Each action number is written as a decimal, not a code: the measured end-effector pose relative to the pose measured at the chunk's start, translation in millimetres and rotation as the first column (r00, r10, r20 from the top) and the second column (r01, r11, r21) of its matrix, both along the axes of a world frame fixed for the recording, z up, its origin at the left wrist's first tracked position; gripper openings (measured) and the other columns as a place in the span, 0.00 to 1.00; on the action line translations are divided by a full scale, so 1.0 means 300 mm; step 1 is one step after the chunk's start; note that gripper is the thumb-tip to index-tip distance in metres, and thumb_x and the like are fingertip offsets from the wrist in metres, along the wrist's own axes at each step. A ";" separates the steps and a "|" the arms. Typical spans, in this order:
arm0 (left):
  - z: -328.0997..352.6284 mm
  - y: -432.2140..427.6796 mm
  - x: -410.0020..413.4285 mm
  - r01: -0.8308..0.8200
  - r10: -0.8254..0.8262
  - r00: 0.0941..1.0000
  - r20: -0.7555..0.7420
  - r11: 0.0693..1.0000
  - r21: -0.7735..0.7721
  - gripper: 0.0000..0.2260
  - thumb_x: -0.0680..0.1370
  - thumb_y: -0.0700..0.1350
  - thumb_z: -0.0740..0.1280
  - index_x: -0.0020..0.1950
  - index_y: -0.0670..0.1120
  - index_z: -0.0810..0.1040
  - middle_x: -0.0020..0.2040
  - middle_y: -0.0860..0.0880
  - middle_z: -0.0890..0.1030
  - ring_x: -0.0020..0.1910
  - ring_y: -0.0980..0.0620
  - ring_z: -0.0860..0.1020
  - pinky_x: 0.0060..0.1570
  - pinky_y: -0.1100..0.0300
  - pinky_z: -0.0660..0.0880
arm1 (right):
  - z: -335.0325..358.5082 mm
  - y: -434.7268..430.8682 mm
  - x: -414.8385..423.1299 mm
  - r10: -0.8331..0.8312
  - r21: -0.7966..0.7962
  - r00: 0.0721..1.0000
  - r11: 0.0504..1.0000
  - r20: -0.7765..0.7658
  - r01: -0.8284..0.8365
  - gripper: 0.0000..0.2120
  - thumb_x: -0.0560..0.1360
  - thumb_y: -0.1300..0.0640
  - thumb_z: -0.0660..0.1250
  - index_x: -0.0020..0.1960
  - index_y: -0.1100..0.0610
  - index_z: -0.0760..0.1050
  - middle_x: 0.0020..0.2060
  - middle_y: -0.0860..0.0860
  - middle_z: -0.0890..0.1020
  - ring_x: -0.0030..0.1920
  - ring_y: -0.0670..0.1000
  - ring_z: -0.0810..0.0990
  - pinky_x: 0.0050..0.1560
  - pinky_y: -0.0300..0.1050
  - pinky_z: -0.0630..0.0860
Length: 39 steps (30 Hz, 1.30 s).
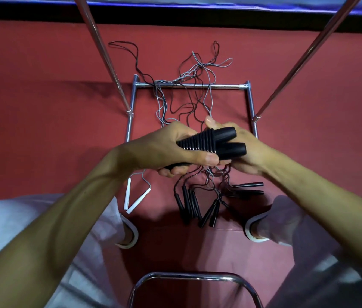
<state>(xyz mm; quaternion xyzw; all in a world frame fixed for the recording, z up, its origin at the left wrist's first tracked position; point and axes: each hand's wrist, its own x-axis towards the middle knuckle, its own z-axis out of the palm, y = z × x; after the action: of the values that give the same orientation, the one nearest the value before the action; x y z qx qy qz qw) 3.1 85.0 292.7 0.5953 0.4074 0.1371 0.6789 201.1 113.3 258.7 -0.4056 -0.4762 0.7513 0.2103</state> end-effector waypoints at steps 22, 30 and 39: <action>-0.040 -0.036 0.048 -0.241 0.264 0.964 0.006 0.870 0.430 0.22 0.76 0.43 0.77 0.69 0.49 0.79 0.35 0.50 0.77 0.30 0.58 0.73 0.35 0.63 0.75 | 0.018 0.072 0.066 0.162 -0.072 0.852 0.987 0.498 -0.146 0.05 0.70 0.60 0.59 0.39 0.61 0.72 0.22 0.53 0.67 0.23 0.48 0.62 0.29 0.38 0.55; -0.020 -0.018 0.034 -0.370 0.356 0.929 0.102 0.901 0.225 0.19 0.77 0.43 0.75 0.67 0.54 0.81 0.28 0.42 0.74 0.21 0.51 0.68 0.22 0.63 0.64 | -0.019 0.036 0.037 -0.021 -0.154 0.973 0.986 0.229 0.058 0.23 0.80 0.66 0.50 0.29 0.56 0.72 0.26 0.52 0.63 0.20 0.45 0.59 0.23 0.36 0.50; 0.007 0.018 -0.025 -0.489 0.480 0.861 0.167 0.872 0.016 0.11 0.81 0.50 0.68 0.61 0.50 0.84 0.31 0.40 0.73 0.20 0.50 0.67 0.24 0.64 0.62 | 0.027 0.076 0.076 -0.165 0.250 0.938 0.964 0.304 0.088 0.19 0.82 0.49 0.67 0.40 0.63 0.77 0.25 0.53 0.72 0.25 0.50 0.64 0.25 0.40 0.59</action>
<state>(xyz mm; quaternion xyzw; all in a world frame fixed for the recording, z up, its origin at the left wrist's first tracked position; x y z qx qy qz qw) -4.4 90.5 294.8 0.4807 0.4846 0.3615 0.6351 223.9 136.2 266.9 -0.5254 -0.5615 0.5989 0.2238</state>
